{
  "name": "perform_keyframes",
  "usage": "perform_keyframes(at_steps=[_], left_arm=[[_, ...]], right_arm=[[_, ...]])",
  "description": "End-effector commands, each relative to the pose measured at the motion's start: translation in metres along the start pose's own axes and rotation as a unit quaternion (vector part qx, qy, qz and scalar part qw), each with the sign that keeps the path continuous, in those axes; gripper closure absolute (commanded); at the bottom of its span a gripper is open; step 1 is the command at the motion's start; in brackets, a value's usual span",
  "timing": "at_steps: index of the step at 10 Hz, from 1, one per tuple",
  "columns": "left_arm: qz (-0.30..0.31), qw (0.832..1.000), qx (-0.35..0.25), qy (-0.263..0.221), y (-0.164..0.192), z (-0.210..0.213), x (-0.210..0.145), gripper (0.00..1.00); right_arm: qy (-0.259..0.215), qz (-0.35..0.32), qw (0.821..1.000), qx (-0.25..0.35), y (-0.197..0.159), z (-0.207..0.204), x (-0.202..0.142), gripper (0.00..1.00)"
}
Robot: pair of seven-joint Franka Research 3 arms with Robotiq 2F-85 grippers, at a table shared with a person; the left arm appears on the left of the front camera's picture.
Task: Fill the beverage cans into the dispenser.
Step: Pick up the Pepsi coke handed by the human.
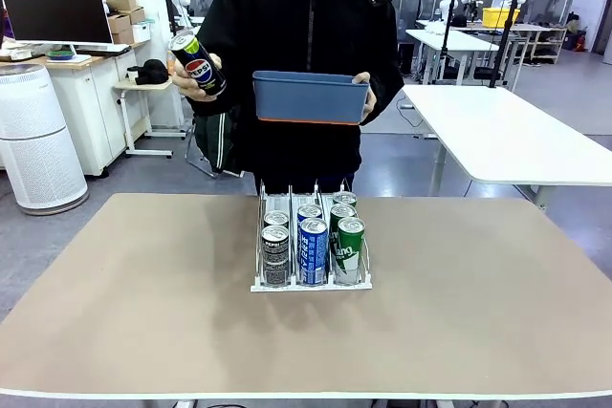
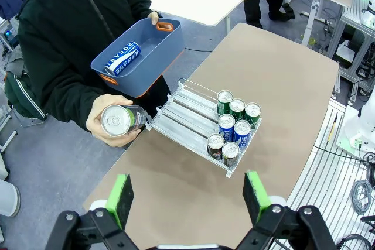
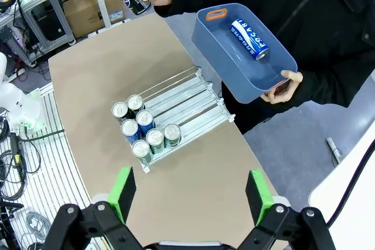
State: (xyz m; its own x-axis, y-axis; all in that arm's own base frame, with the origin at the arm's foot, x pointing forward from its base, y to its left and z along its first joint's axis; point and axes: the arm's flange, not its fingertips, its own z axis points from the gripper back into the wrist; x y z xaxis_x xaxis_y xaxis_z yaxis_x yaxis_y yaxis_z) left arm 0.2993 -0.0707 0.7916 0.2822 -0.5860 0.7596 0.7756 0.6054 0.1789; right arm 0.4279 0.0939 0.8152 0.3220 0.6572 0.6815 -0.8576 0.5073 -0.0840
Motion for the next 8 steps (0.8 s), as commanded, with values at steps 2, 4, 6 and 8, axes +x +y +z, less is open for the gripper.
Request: perform_keyframes(at_steps=[2, 4, 6, 8], left_arm=[[0.001, 1.000, 0.003, 0.000, 0.001, -0.001, -0.001, 0.00], [0.000, 1.000, 0.000, 0.000, 0.000, 0.000, 0.000, 0.00], [0.004, 0.999, 0.020, 0.034, 0.023, -0.007, 0.007, 0.00], [0.012, 0.997, 0.055, 0.055, 0.030, -0.032, 0.010, 0.00]], right_arm=[[-0.004, -0.005, 1.000, 0.001, 0.000, 0.001, 0.000, 0.00], [-0.004, -0.005, 1.000, 0.001, 0.000, 0.001, 0.000, 0.00], [-0.004, -0.005, 1.000, 0.001, 0.000, 0.001, 0.000, 0.00], [-0.004, -0.005, 1.000, 0.001, 0.000, 0.001, 0.000, 0.00]])
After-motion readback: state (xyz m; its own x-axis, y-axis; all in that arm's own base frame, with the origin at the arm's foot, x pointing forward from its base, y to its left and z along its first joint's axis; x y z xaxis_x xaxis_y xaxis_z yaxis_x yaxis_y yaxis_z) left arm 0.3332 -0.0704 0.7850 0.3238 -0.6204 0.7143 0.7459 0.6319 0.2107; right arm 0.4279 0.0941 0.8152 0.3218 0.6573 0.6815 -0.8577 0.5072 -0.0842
